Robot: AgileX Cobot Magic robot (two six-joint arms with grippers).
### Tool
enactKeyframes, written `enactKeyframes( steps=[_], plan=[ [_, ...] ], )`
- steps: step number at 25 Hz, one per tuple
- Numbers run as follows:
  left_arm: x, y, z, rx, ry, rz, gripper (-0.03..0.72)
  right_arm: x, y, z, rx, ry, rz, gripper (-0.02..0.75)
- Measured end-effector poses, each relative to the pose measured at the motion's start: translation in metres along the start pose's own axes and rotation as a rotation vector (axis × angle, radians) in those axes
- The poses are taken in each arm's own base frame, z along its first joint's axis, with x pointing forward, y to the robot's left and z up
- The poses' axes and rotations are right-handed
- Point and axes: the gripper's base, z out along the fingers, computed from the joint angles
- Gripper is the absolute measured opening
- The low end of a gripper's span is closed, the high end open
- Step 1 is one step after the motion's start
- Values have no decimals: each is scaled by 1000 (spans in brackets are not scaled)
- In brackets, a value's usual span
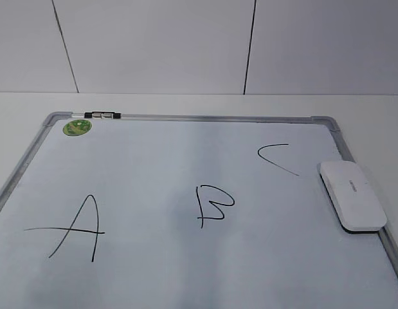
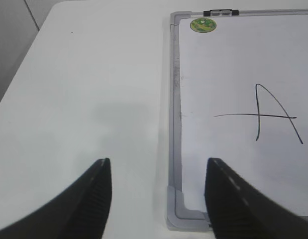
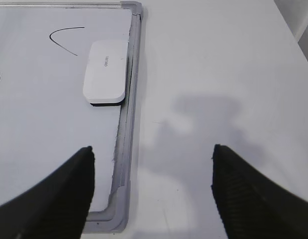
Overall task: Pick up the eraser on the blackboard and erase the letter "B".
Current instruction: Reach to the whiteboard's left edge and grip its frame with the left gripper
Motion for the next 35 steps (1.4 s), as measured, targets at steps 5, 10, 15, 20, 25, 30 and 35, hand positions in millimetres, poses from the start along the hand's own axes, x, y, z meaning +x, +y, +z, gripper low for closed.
enactKeyframes(
  steps=[5,10,15,20,25,30,35],
  plan=[
    [0,0,0,0,0,0,442,0,0,0,0,0,0,575],
    [0,0,0,0,0,9,441,0,0,0,0,0,0,575],
    [-9,0,-2,0,17,18,439,-1,1,-1,-11,-5,5,582],
    [-28,0,3,3,80,17,438,-18,9,-7,-109,-70,54,585],
    [-47,0,13,7,125,14,438,-50,13,-9,-173,-48,83,586],
    [-59,-2,35,33,207,-5,438,-86,14,-21,-201,-111,24,586],
    [-66,-6,71,76,377,-46,475,-112,17,-18,-248,-80,-3,586]
  ],
)
